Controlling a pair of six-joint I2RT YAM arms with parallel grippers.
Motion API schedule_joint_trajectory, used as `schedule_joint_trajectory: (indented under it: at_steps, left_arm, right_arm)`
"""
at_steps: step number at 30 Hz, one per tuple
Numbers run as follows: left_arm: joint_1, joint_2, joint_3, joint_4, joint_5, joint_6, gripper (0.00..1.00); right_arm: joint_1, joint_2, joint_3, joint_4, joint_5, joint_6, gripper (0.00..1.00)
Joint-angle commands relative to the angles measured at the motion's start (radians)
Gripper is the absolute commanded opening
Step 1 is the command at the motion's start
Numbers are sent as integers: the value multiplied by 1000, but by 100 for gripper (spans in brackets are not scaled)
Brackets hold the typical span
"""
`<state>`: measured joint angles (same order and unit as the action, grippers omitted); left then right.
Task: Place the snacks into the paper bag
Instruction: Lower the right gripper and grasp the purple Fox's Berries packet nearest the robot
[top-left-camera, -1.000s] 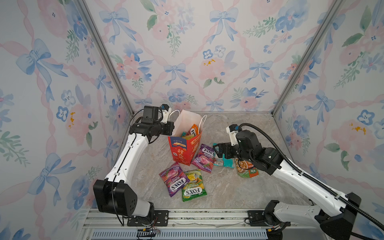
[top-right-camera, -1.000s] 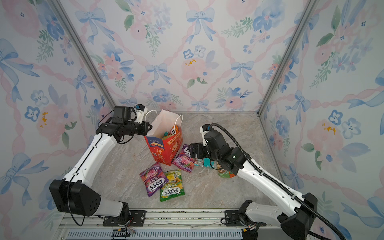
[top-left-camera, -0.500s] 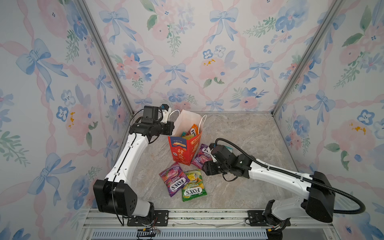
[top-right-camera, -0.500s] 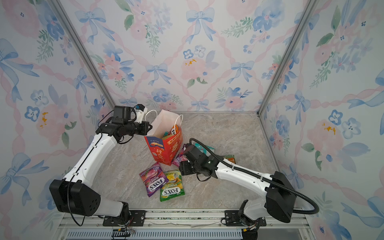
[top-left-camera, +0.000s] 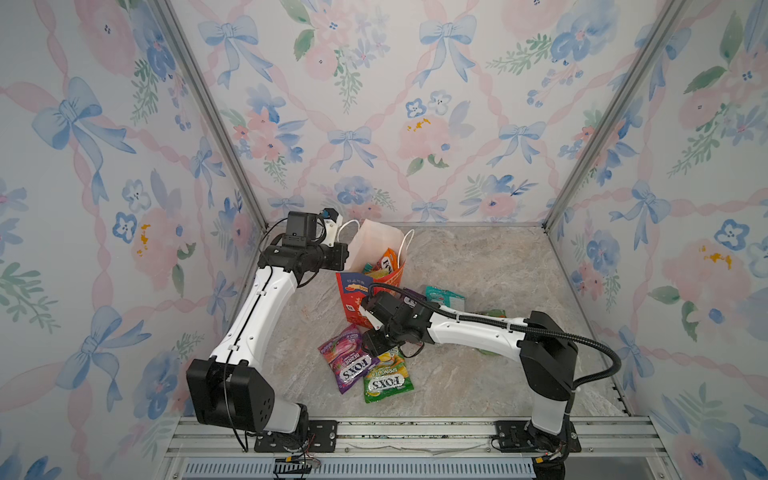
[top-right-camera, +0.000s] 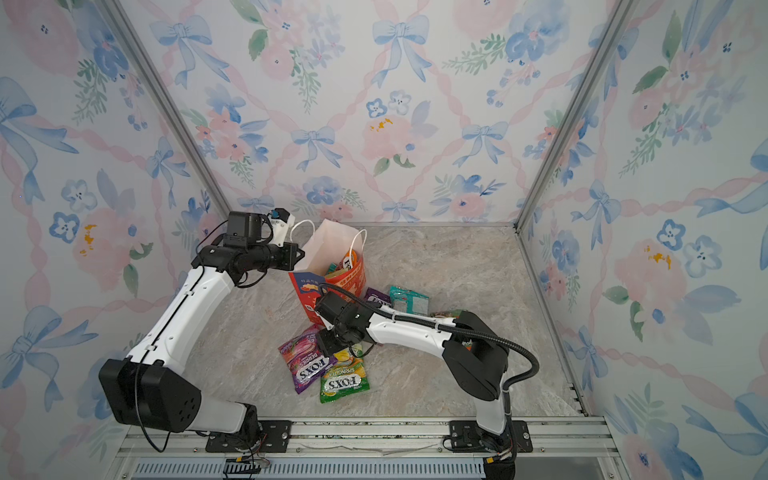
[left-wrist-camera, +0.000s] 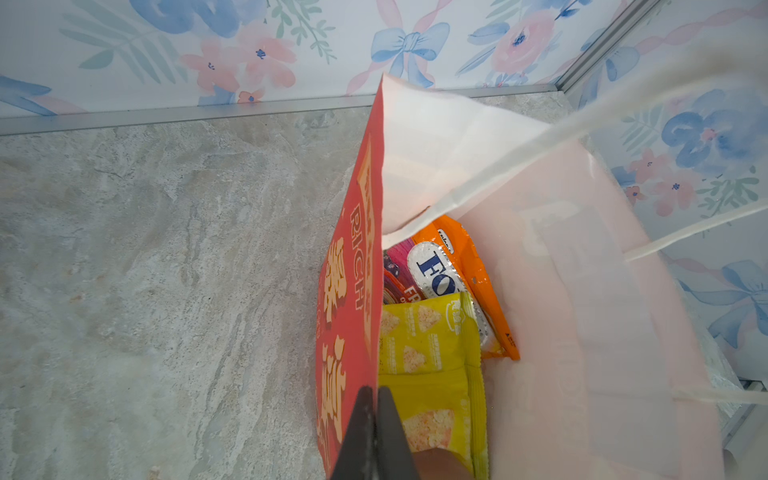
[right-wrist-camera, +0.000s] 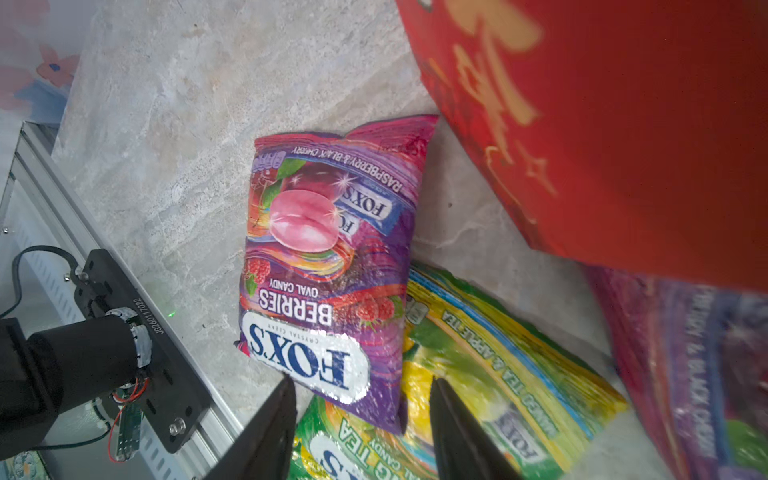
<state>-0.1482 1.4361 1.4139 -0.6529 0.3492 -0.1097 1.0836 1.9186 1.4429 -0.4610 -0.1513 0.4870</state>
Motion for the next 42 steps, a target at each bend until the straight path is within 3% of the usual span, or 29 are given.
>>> schedule_joint_trajectory:
  at_steps: [1,29,34,42]
  left_arm:
    - [4,7,-7,-33,4,-8,0]
    - [5,-3,-6,-34,-4,-2,0]
    - [6,-12,-13,-34,-7,-1,0]
    - [7,-17,-13,-34,-6,2,0]
  right_arm:
    - [13,42,47,-31,-24,-39,54]
    - [19,202,123,-7,2,-48,53]
    - [18,210,129,-1,0,-47,39]
    - [19,192,112,17,-8,-41,3]
